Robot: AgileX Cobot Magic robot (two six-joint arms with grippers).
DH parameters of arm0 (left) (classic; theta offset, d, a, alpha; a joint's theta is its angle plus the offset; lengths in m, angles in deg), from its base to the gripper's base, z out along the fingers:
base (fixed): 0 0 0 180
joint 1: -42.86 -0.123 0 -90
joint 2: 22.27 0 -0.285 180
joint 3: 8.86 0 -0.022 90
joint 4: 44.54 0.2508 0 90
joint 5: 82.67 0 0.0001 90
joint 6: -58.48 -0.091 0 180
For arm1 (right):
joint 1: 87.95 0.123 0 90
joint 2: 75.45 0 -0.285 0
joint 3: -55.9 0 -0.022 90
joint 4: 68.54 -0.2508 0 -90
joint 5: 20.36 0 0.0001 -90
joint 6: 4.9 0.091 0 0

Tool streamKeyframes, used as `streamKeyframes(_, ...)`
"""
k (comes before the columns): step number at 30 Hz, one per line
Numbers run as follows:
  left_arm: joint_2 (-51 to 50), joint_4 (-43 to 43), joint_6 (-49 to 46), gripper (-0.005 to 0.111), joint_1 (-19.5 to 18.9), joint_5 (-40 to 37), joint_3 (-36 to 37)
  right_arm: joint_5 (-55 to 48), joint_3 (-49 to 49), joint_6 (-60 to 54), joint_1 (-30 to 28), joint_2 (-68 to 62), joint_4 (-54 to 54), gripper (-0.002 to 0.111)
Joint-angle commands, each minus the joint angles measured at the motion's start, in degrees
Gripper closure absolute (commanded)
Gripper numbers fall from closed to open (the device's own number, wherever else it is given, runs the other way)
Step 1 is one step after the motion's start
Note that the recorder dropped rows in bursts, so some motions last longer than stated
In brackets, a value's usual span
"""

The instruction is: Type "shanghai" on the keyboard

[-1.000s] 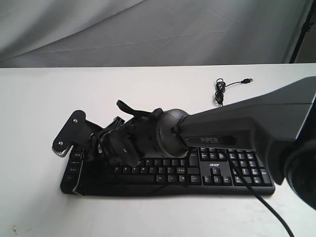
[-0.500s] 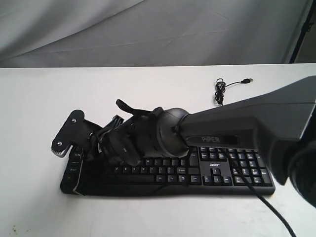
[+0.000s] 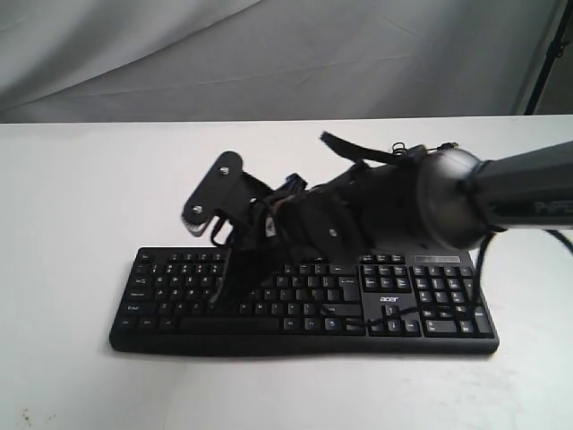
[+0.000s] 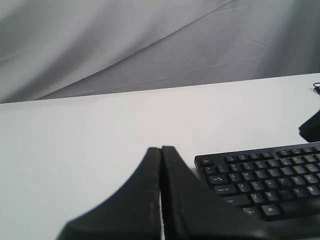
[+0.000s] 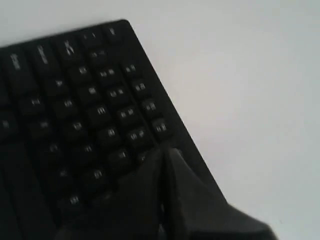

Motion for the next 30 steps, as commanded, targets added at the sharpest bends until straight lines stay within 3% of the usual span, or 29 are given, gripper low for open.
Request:
streamKeyframes(1, 0.2, 0.3, 0.2, 0.107, 0.2, 0.3, 0.2, 2.6, -4.8, 0.0, -1.6, 1.9, -0.7, 0.108)
streamKeyframes(30, 0.2, 0.3, 0.2, 0.107, 0.2, 0.3, 0.2, 0.9, -4.8, -0.5, -2.3, -0.9, -0.9, 0.108)
